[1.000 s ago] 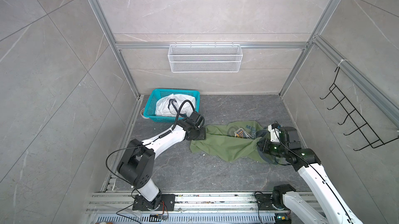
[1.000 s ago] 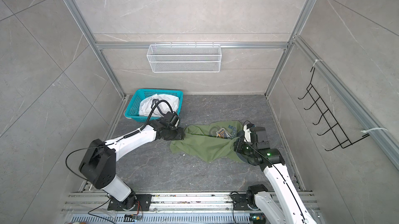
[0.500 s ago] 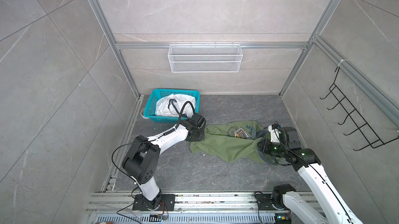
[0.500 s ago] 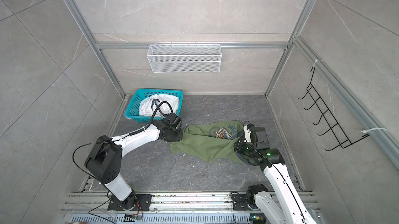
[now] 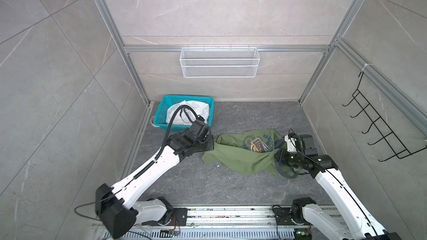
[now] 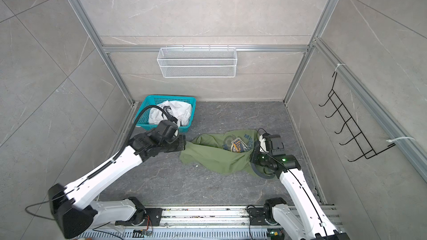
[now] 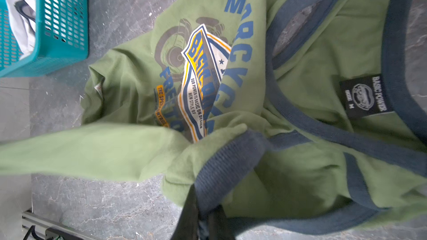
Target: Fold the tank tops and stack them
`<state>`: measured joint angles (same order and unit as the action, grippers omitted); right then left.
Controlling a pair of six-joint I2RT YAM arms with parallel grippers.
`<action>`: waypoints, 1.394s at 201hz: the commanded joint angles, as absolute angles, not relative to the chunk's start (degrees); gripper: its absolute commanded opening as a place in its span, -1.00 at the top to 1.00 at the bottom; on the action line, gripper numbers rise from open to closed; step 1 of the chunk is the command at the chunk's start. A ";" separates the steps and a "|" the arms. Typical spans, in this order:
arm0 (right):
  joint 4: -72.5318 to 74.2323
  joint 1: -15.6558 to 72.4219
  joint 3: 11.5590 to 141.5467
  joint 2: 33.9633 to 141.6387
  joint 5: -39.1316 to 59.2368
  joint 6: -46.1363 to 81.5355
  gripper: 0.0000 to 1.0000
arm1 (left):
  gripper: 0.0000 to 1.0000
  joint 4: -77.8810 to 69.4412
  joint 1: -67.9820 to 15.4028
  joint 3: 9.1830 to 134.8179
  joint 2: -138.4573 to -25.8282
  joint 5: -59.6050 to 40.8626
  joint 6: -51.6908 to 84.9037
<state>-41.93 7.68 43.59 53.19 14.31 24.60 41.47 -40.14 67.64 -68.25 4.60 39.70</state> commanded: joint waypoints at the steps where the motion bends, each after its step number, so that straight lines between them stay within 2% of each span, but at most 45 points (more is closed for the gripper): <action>1: -38.89 8.82 43.47 56.56 15.19 23.29 0.76 | 1.00 45.68 -35.08 67.14 -68.62 5.62 41.87; 44: -30.75 10.10 45.88 70.68 13.14 23.16 0.72 | 1.00 38.23 -23.67 69.20 -81.99 -2.34 39.36; 73: -25.92 10.11 46.47 77.41 10.44 23.38 0.60 | 1.00 37.58 -20.22 72.66 -91.74 -4.30 37.42; 90: -23.94 10.10 46.06 78.81 11.69 23.56 0.45 | 1.00 37.18 -19.31 73.21 -94.42 -4.56 36.91; 99: -23.79 10.02 45.77 78.78 12.16 23.51 0.33 | 1.00 36.92 -18.97 73.12 -95.27 -4.75 36.75; 113: -23.16 10.05 44.75 77.40 12.68 23.21 0.27 | 1.00 36.24 -18.56 72.20 -95.86 -5.14 36.65; 145: -22.57 10.03 42.65 74.71 12.84 22.69 0.28 | 1.00 34.82 -18.31 70.33 -95.98 -5.44 36.54; 194: -20.47 10.10 43.26 78.41 13.54 23.20 0.31 | 1.00 34.37 -18.29 69.80 -96.11 -5.86 36.46; 227: -20.64 10.05 43.37 79.89 12.85 23.12 0.19 | 1.00 34.04 -18.28 69.39 -95.71 -5.96 36.47; 253: -19.82 10.04 42.70 79.97 13.70 23.27 0.28 | 1.00 33.85 -18.27 69.25 -95.80 -6.12 36.46; 280: -20.45 10.06 42.58 79.00 13.46 23.20 0.65 | 1.00 33.99 -18.24 69.33 -95.97 -6.10 36.38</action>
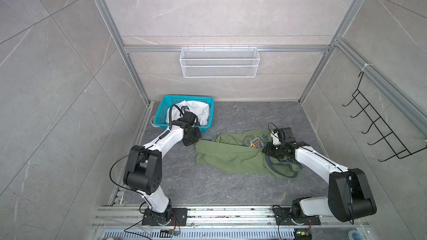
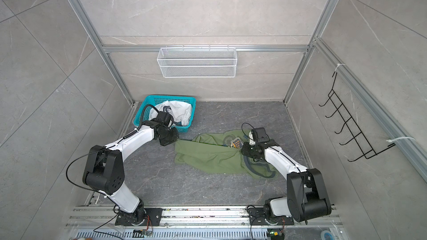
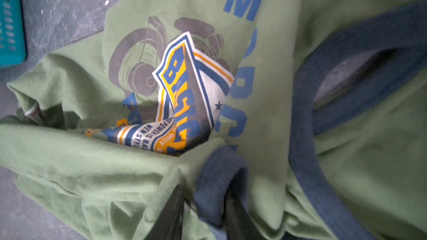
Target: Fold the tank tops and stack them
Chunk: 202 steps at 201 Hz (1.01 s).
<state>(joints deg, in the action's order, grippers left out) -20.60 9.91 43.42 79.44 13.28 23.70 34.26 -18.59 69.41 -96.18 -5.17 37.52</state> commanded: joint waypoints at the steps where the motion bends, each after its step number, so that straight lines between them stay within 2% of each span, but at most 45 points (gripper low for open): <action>1: -20.55 10.04 42.60 78.87 13.45 23.20 0.66 | 1.00 34.00 -18.26 69.34 -95.98 -6.12 36.34; 25: -23.69 10.11 43.05 75.62 12.53 23.20 0.90 | 1.00 34.36 -18.28 69.39 -95.59 -5.52 36.30; 43: -27.57 10.06 43.34 70.73 11.30 23.16 1.00 | 1.00 34.44 -18.28 69.21 -94.63 -4.72 36.45; 86: -37.13 10.11 45.59 60.60 5.24 22.77 1.00 | 1.00 35.02 -17.93 71.63 -96.50 -3.36 36.63; 150: -35.74 10.11 47.47 65.86 2.06 22.06 1.00 | 1.00 33.49 -18.18 79.30 -104.59 -3.67 35.30; 183: -34.88 10.11 47.99 67.49 2.02 21.97 1.00 | 0.28 35.55 -18.98 79.49 -102.88 -4.43 32.60; 202: -34.89 10.06 47.96 67.50 1.50 21.58 1.00 | 0.07 35.06 -19.03 75.04 -96.14 -4.32 31.68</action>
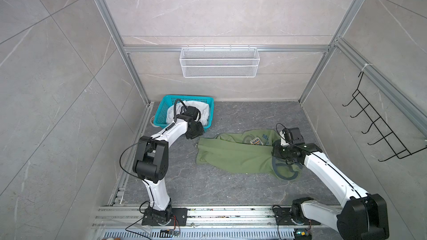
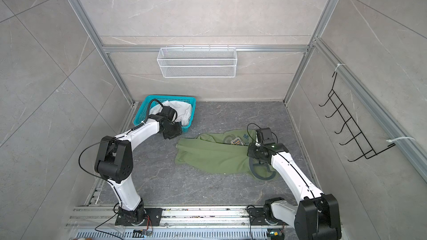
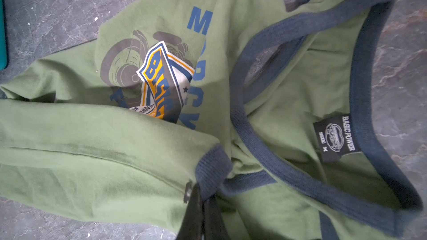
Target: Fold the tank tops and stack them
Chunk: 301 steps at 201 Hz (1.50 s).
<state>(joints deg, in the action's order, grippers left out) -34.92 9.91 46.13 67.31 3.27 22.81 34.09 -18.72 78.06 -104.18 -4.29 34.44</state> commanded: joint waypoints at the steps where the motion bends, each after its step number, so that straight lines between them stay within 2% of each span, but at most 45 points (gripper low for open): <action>1: -34.89 10.09 47.93 67.50 1.50 21.56 1.00 | 0.07 34.93 -19.01 74.70 -95.66 -4.32 31.61; 20: -34.68 10.06 47.50 67.41 1.60 21.46 1.00 | -0.09 32.48 -18.94 68.50 -88.78 -4.52 31.05; 39: -34.37 10.11 47.05 67.32 1.89 21.46 1.00 | -0.15 29.98 -18.90 63.29 -85.17 -5.80 30.40; 76: -34.46 10.11 46.62 66.82 2.19 21.18 1.00 | -0.14 23.49 -18.77 58.41 -86.31 -11.13 29.68; 103: -34.41 10.04 46.39 66.45 2.54 21.27 1.00 | -0.06 20.29 -18.64 58.13 -88.77 -13.20 29.51; 140: -34.19 10.10 46.04 66.45 3.16 21.36 1.00 | 0.03 20.30 -18.30 58.96 -92.19 -12.31 28.84; 189: -34.30 10.06 46.10 66.48 3.17 21.14 1.00 | 0.03 20.24 -18.28 59.41 -95.26 -12.25 28.39; 252: -34.81 10.03 46.32 66.19 3.09 21.18 1.00 | 0.68 20.41 -18.26 58.87 -93.65 -12.89 28.12; 279: -35.95 10.07 47.27 65.12 2.84 21.27 1.00 | 0.90 21.19 -18.37 57.22 -89.00 -12.28 28.91; 301: -38.70 10.06 49.21 63.47 2.90 21.02 1.00 | 1.00 22.30 -18.36 55.22 -81.97 -10.82 29.77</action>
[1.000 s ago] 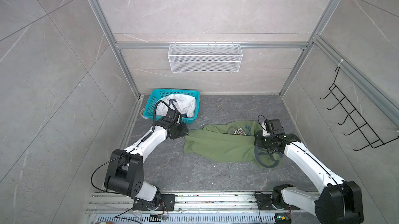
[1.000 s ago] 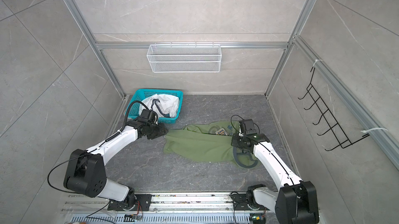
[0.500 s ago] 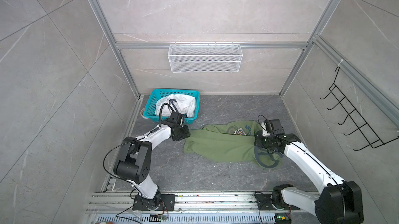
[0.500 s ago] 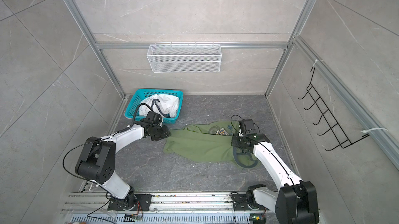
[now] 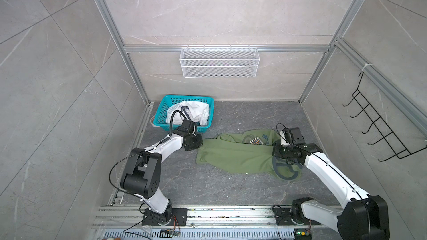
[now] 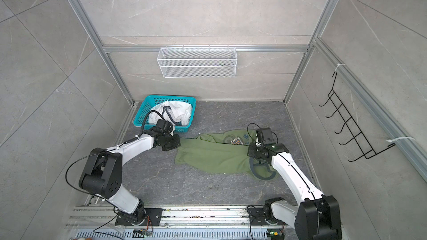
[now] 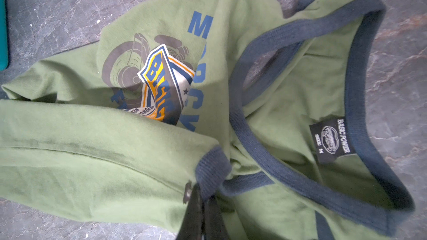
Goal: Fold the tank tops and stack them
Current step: 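Lift the tank top high with both grippers and stretch it apart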
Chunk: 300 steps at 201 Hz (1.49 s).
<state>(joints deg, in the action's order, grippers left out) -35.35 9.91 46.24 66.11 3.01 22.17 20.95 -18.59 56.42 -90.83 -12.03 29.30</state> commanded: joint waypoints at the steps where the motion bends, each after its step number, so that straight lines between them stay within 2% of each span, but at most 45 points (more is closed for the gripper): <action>1: -38.82 10.08 49.30 63.38 2.99 21.01 1.00 | 1.00 22.31 -18.32 55.12 -81.59 -10.73 29.78; 52: -48.62 10.10 56.95 55.77 5.57 19.72 1.00 | 1.00 28.54 -18.37 54.10 -56.97 -6.46 30.41; 118: -61.54 10.11 78.35 47.31 15.45 16.83 1.00 | 1.00 39.33 -18.36 69.11 -35.87 -3.83 27.52; 146: -67.71 10.11 92.12 47.64 20.08 15.52 1.00 | 1.00 41.97 -18.37 77.77 -31.85 -5.80 26.17; 190: -77.24 10.11 115.97 51.14 26.47 14.40 1.00 | 1.00 46.41 -18.31 92.96 -31.50 -8.25 25.04; 207: -77.42 10.10 119.95 52.01 28.37 15.74 1.00 | 1.00 48.33 -18.36 97.41 -32.52 -6.26 24.23; 227: -75.72 10.11 118.73 52.48 27.87 16.66 1.00 | 1.00 49.08 -18.37 98.31 -34.44 -2.23 23.60; 243: -72.61 10.06 112.96 52.38 24.70 17.03 1.00 | 1.00 50.16 -18.37 96.78 -37.83 1.68 23.37; 268: -66.45 10.11 100.07 53.37 21.50 17.13 1.00 | 1.00 49.77 -18.35 89.35 -44.51 8.41 24.37; 300: -53.07 10.06 80.22 57.96 23.69 19.16 1.00 | 1.00 45.16 -18.35 76.11 -55.35 16.99 25.58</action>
